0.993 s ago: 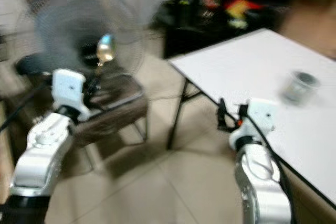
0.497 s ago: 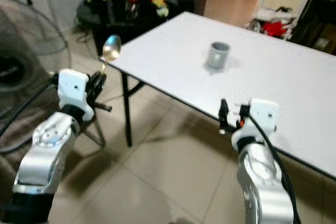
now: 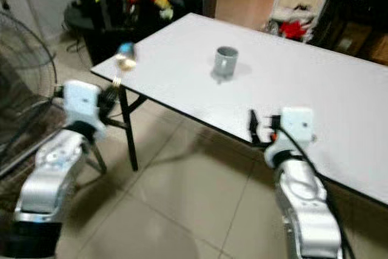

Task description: Setting the table

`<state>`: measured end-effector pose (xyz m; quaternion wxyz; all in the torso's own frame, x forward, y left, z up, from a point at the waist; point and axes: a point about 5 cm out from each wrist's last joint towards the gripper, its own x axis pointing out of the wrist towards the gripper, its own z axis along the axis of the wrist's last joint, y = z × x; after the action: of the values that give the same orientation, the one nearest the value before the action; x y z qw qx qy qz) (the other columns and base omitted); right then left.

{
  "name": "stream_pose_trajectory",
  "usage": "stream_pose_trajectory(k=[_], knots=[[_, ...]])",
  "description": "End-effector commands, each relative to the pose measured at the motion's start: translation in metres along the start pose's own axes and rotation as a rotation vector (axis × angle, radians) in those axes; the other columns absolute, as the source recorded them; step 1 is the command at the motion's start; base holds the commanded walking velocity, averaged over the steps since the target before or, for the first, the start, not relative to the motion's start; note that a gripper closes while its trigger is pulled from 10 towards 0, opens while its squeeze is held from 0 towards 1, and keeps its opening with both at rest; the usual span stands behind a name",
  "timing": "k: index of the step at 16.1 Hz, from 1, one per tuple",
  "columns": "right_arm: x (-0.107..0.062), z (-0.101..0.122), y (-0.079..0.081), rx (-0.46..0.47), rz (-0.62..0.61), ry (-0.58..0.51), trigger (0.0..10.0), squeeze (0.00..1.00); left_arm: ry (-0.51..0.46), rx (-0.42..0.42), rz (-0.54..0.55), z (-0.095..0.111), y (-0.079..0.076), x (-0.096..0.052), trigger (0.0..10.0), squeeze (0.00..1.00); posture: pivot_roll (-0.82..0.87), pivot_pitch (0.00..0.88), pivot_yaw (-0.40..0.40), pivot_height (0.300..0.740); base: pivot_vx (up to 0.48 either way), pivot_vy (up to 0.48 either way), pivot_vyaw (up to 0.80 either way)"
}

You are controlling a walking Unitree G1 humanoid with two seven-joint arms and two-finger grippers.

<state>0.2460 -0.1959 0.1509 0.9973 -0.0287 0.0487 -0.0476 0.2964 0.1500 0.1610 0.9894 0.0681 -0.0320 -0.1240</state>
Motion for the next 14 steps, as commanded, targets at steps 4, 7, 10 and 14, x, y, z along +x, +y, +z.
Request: stream_pose_trajectory(k=[4, 7, 10, 14], knots=[[0.001, 0.002, 0.004, 0.019, 0.008, 0.0, 10.0, 0.0, 0.002, 0.011, -0.045, 0.001, -0.001, 0.004, 10.0, 0.0, 0.02, 0.0, -0.032, 0.74, 0.399, 0.0, -0.31], [-0.002, 0.001, 0.002, 0.029, -0.003, 0.001, 10.0, 0.0, 0.014, 0.007, -0.111, -0.001, -0.01, 0.007, 10.0, 0.0, 0.01, 0.0, -0.018, 0.74, 0.39, 0.0, -0.8], [-0.007, 0.0, 0.002, 0.041, -0.02, 0.014, 10.0, 0.0, 0.036, -0.008, -0.185, -0.007, -0.02, 0.007, 10.0, 0.0, -0.01, 0.0, -0.011, 0.74, 0.376, 0.0, -0.8], [-0.014, -0.003, 0.0, 0.042, -0.029, 0.032, 10.0, 0.0, 0.052, -0.023, -0.238, -0.011, -0.032, 0.007, 10.0, 0.0, -0.04, 0.0, 0.008, 0.74, 0.36, 0.0, -0.8]])
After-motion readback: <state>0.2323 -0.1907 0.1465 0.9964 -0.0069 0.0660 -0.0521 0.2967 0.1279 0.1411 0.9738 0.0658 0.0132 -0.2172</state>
